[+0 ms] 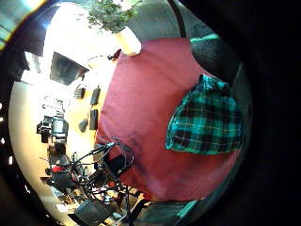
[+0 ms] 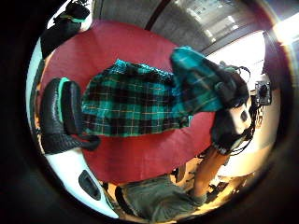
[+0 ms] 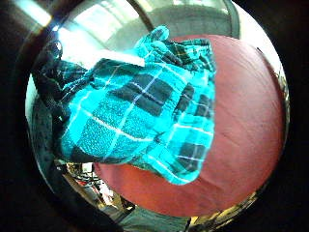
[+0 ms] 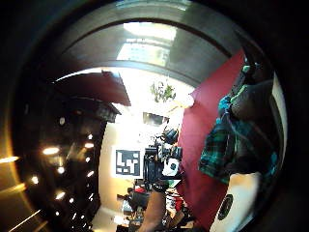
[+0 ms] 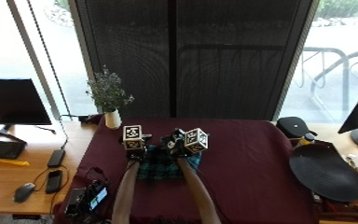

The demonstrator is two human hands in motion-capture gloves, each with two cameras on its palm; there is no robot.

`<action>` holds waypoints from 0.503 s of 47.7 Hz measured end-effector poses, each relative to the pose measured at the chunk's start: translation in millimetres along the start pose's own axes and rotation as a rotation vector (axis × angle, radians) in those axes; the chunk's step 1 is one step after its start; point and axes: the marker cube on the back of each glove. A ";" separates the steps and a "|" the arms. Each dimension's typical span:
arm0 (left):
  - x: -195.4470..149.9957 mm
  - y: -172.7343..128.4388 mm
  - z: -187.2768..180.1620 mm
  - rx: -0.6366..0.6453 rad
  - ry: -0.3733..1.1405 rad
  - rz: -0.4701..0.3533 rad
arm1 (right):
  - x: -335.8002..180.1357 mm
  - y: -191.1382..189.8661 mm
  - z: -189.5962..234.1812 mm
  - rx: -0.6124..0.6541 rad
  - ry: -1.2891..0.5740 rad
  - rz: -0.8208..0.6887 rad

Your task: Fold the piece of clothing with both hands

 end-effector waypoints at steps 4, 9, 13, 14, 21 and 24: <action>-7.2 6.0 5.2 -0.031 -0.033 -0.020 | -4.0 14.3 45.0 -0.058 0.050 0.002; -20.8 22.5 -3.5 -0.068 -0.071 -0.093 | -3.6 31.8 85.9 -0.154 0.049 -0.006; -25.6 35.3 -8.9 -0.097 -0.035 -0.115 | 4.0 43.6 108.0 -0.218 0.133 0.009; -27.1 37.3 -7.5 -0.111 -0.033 -0.119 | 6.1 44.5 112.4 -0.228 0.150 0.004; -33.0 40.5 -1.4 -0.118 -0.003 -0.122 | 17.4 42.7 124.8 -0.417 0.161 -0.029; -29.1 44.3 -0.8 -0.166 0.053 -0.098 | 13.0 44.2 124.0 -0.608 0.009 -0.084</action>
